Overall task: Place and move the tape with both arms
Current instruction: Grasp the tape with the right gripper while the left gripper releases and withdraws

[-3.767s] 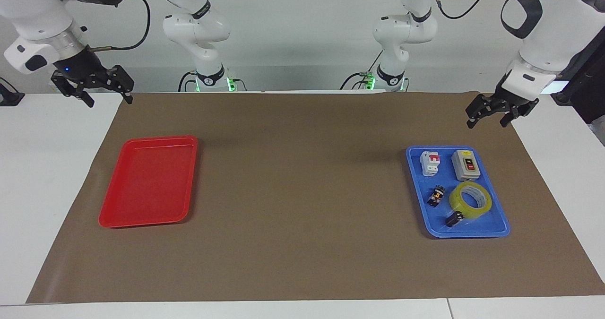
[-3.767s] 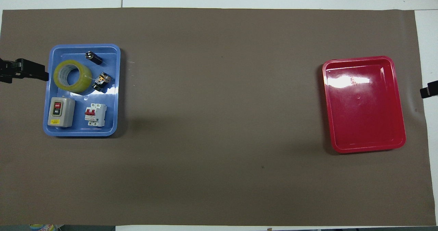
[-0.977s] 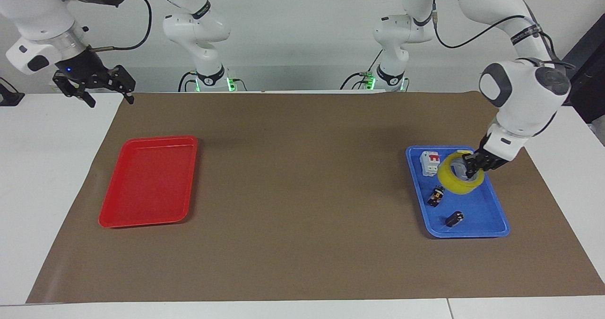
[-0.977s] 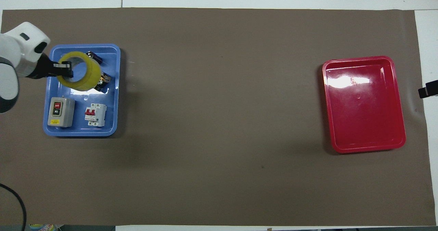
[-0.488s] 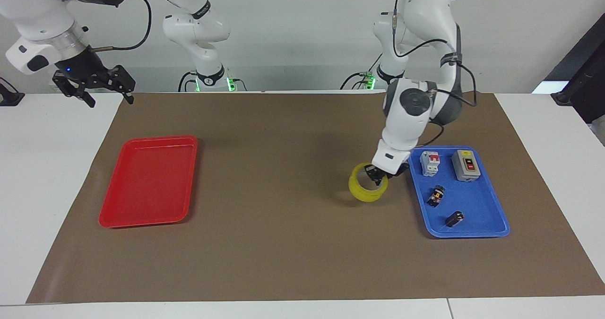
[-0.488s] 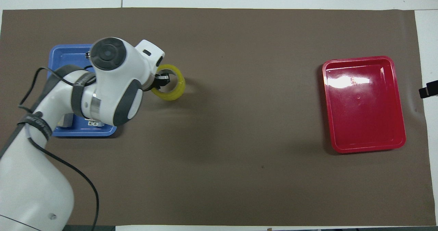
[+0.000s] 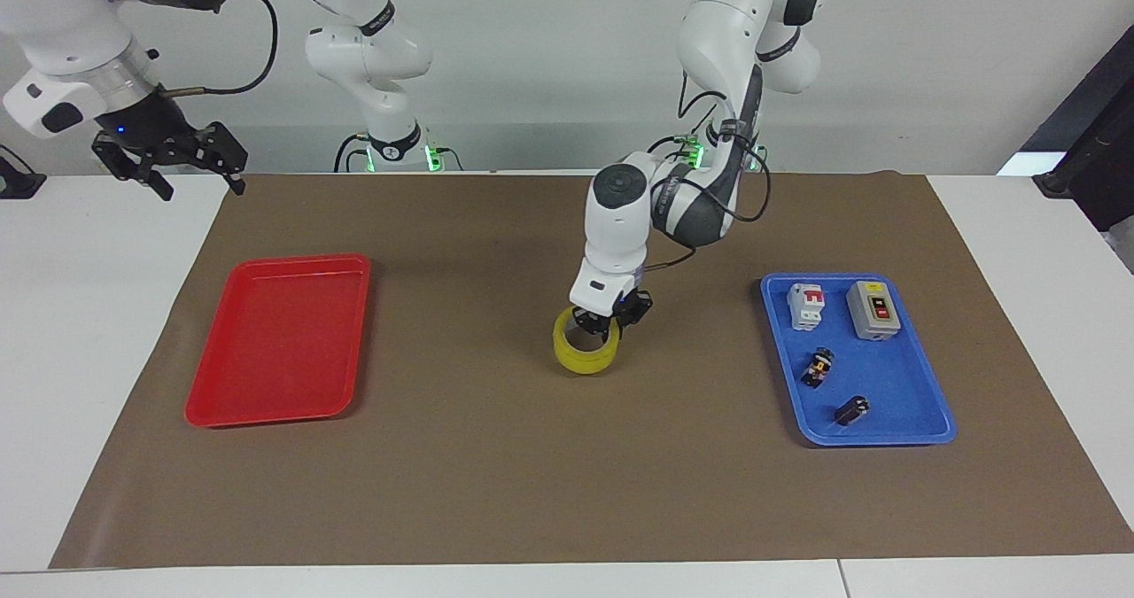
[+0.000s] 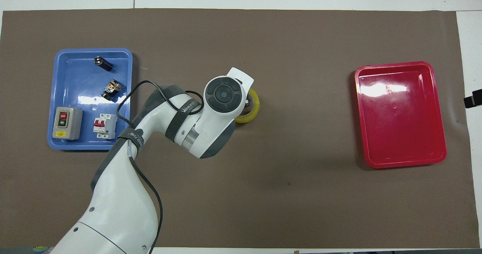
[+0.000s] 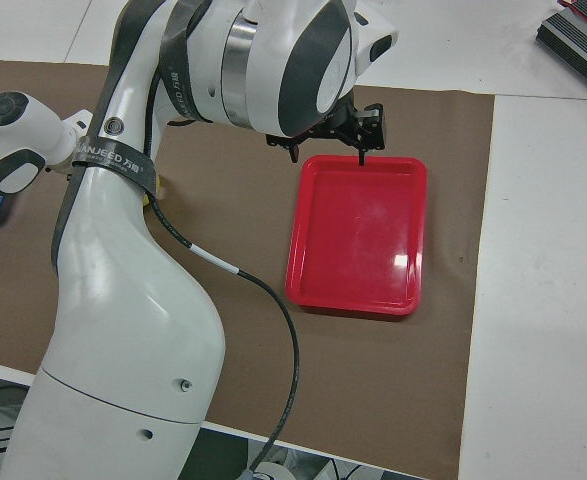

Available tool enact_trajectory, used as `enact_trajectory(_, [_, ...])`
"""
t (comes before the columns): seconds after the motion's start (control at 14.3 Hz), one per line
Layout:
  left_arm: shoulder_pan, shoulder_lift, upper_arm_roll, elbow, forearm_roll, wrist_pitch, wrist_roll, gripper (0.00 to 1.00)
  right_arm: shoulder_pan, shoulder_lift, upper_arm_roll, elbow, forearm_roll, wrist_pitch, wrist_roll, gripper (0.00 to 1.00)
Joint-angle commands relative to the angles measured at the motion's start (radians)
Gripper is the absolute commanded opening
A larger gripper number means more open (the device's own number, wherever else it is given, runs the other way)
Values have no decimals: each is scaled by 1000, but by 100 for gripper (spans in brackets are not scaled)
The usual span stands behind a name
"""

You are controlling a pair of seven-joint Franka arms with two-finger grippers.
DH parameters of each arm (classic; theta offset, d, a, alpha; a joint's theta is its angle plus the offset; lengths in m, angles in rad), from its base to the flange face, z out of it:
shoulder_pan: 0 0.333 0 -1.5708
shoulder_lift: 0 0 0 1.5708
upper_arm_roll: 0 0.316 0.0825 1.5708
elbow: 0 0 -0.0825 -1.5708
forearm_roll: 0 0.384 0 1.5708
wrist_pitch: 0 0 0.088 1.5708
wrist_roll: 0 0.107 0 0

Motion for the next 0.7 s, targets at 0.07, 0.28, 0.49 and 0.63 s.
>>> enact_trajectory(0.07, [-32,14,9,-19,13,45,0,12,-4,-14,6,-14,-1,13,-15,100])
enact_trajectory(0.28, [-34,-11,6,-64,13,63,0,100,-2,-17,7,-19,-1,7,-21,100])
enact_trajectory(0.49, [16,-135,8,-103,13,46,8,100,42,-14,7,-19,1,33,-14,100])
enact_trajectory(0.63, [46,-230,8,-142,13,-31,40,100,94,-11,10,-25,4,80,38,100])
